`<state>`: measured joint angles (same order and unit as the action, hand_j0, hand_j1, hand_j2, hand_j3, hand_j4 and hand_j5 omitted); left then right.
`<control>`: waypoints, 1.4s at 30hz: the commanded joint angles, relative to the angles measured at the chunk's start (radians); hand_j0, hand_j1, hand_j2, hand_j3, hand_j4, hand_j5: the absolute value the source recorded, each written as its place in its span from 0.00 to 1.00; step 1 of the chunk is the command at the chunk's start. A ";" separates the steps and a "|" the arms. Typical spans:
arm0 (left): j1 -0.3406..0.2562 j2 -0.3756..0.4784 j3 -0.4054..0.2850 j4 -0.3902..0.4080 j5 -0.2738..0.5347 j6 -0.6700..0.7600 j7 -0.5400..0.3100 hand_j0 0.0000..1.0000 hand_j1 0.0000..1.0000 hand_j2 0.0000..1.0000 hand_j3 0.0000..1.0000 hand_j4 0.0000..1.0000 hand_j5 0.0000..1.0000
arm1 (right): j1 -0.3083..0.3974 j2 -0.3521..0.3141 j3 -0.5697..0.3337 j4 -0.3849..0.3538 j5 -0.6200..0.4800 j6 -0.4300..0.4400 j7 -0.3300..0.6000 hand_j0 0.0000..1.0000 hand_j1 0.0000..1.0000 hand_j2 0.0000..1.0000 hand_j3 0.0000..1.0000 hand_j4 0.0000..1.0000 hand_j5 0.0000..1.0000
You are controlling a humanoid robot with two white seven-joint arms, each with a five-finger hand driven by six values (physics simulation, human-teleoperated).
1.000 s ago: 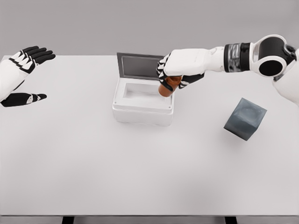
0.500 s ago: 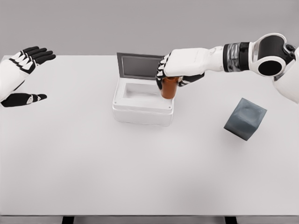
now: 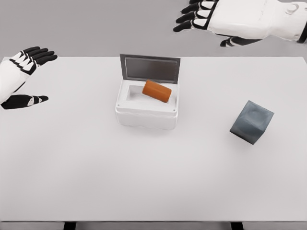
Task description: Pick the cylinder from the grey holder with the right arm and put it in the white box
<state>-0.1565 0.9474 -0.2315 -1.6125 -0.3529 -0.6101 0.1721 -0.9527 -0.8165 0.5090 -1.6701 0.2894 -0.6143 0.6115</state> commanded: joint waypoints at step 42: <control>-0.761 -0.219 -0.862 0.470 1.006 0.029 -0.571 1.00 1.00 1.00 1.00 1.00 1.00 | 0.361 -0.110 -0.184 0.007 -0.039 0.003 -0.001 1.00 1.00 1.00 1.00 1.00 1.00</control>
<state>-0.9312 0.7413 -1.0992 -1.1577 0.6225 -0.5957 -0.3519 -0.5921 -0.9285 0.3130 -1.6607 0.2556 -0.6140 0.6115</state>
